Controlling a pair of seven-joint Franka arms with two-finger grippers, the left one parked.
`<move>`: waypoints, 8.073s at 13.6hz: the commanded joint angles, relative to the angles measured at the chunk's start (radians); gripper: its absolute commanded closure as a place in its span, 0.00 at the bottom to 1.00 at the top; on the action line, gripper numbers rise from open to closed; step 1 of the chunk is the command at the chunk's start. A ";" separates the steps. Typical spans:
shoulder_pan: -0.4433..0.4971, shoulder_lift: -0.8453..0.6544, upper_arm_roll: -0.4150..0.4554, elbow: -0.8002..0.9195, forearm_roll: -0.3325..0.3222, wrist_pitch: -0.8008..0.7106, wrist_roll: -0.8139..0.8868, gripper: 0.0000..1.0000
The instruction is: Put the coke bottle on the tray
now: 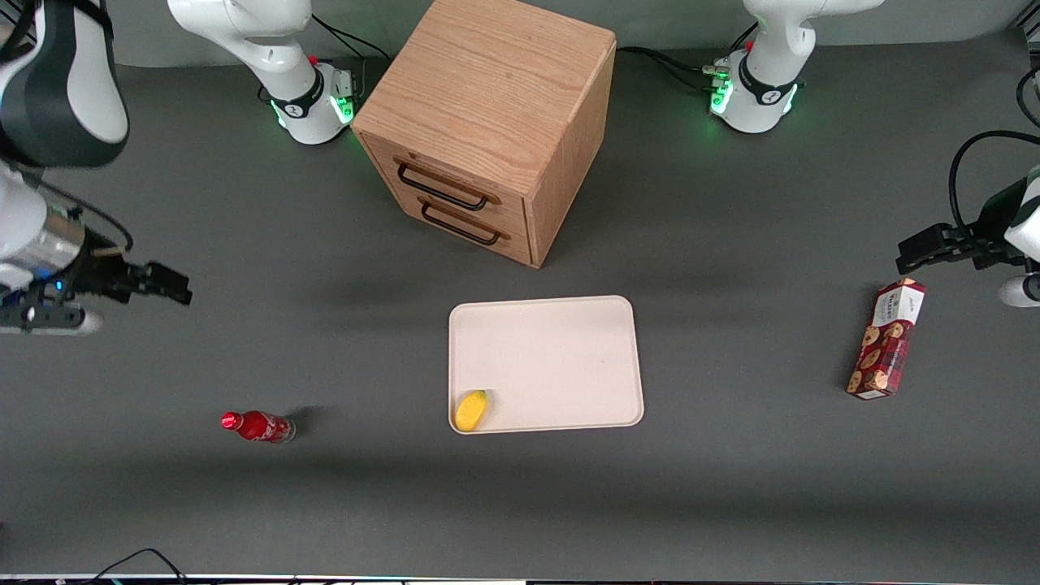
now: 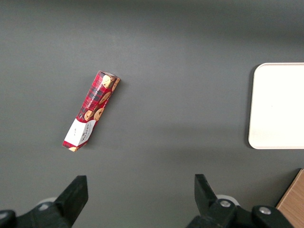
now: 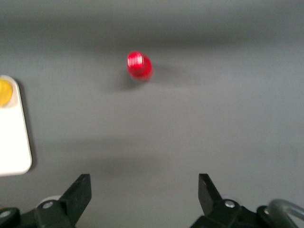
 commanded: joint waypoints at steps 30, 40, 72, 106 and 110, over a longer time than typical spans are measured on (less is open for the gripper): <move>0.039 0.568 0.016 0.424 -0.087 0.084 0.081 1.00; 0.067 0.223 0.083 0.443 -0.090 -0.377 0.130 1.00; 0.314 0.549 0.359 0.312 -0.225 0.093 0.867 1.00; 0.033 -0.176 -0.036 -0.160 0.015 0.055 -0.041 0.00; 0.033 -0.178 -0.036 -0.119 0.016 -0.035 -0.072 0.00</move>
